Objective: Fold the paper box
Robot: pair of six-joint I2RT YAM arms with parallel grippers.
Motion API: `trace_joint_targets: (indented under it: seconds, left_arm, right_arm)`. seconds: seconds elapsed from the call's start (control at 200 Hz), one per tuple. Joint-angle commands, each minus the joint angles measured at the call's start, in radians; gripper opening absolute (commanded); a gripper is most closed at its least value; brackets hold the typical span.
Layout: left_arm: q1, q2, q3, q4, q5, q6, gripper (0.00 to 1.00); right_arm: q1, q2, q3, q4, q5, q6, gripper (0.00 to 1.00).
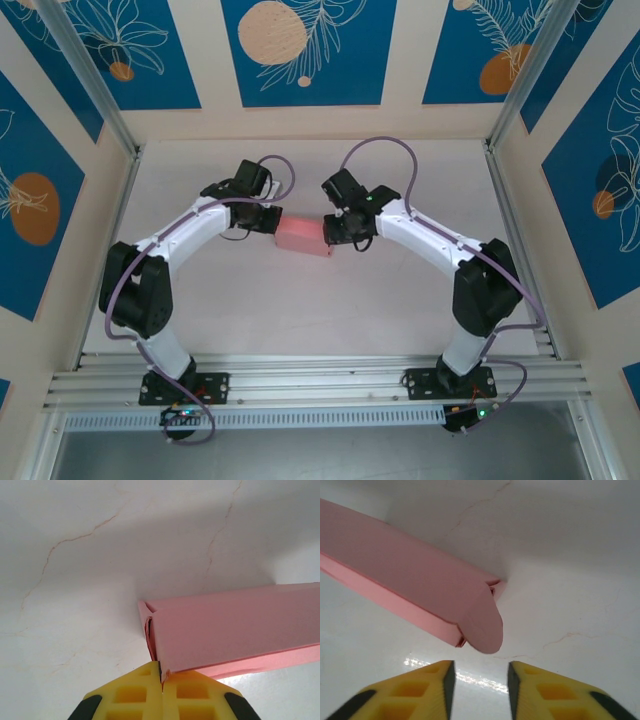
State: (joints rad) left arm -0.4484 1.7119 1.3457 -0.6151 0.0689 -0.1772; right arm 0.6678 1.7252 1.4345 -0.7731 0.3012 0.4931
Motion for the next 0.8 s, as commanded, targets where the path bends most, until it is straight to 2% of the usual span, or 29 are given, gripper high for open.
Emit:
trace_joint_targets:
  seconds: [0.0,0.115,0.21,0.455,0.795]
  left_arm:
    - [-0.012,0.026,0.017,-0.038,-0.009,-0.005,0.0]
    - [-0.012,0.029,0.017,-0.037,-0.005,-0.004,0.0]
    - [-0.012,0.033,0.019,-0.035,0.0,-0.004,0.0]
    - [-0.015,0.046,0.031,-0.04,0.002,0.002,0.0]
    - [-0.021,0.055,0.044,-0.052,-0.013,0.01,0.0]
  right_arm:
    - [-0.006,0.024,0.045,-0.011,0.017,0.006,0.27]
    - [-0.006,0.036,0.062,-0.002,-0.01,0.009,0.12]
    - [-0.008,0.04,0.073,0.005,-0.023,0.014,0.07]
    - [-0.021,0.042,0.087,0.024,-0.058,0.027,0.04]
    - [-0.077,0.013,0.038,0.142,-0.28,0.08,0.02]
